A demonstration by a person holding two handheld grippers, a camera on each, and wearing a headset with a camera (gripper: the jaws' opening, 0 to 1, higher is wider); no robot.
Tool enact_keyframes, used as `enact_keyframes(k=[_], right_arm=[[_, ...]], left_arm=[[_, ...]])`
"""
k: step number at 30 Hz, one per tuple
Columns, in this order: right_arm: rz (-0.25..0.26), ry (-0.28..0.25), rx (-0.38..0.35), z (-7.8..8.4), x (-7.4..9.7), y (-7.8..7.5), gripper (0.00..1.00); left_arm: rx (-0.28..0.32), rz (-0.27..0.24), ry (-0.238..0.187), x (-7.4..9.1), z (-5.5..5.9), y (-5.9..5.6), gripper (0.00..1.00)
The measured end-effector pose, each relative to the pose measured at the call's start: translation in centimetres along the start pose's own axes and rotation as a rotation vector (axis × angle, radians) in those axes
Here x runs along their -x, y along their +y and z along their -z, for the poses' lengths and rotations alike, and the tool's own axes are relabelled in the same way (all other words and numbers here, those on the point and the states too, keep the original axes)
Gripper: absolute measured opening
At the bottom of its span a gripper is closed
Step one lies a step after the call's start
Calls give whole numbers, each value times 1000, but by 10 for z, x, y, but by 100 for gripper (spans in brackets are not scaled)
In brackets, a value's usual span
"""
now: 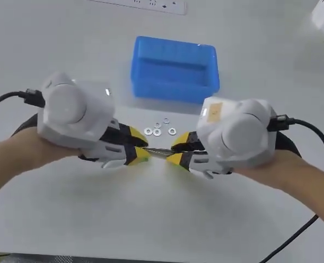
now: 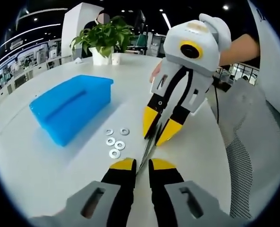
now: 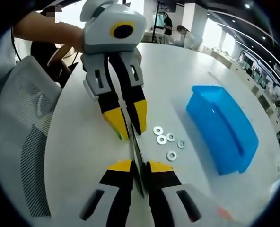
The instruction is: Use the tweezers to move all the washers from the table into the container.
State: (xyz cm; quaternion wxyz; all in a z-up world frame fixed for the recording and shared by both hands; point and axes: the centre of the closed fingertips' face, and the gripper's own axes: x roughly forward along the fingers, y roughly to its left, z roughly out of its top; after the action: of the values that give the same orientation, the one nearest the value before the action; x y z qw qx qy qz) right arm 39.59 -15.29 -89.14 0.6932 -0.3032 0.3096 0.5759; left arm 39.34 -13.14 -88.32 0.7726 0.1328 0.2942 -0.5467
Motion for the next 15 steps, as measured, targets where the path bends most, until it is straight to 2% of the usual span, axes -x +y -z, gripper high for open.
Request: enact_keyframes(k=[5, 10, 15], right_arm=[[-24, 10, 25, 0, 0, 2, 9], [-39, 12, 76, 0, 0, 4, 8], [-37, 10, 107, 0, 0, 7, 7]], left_arm=[[-37, 24, 32, -1, 1, -3, 10], [-69, 50, 86, -1, 0, -6, 8], [-87, 69, 107, 2, -2, -8, 8]])
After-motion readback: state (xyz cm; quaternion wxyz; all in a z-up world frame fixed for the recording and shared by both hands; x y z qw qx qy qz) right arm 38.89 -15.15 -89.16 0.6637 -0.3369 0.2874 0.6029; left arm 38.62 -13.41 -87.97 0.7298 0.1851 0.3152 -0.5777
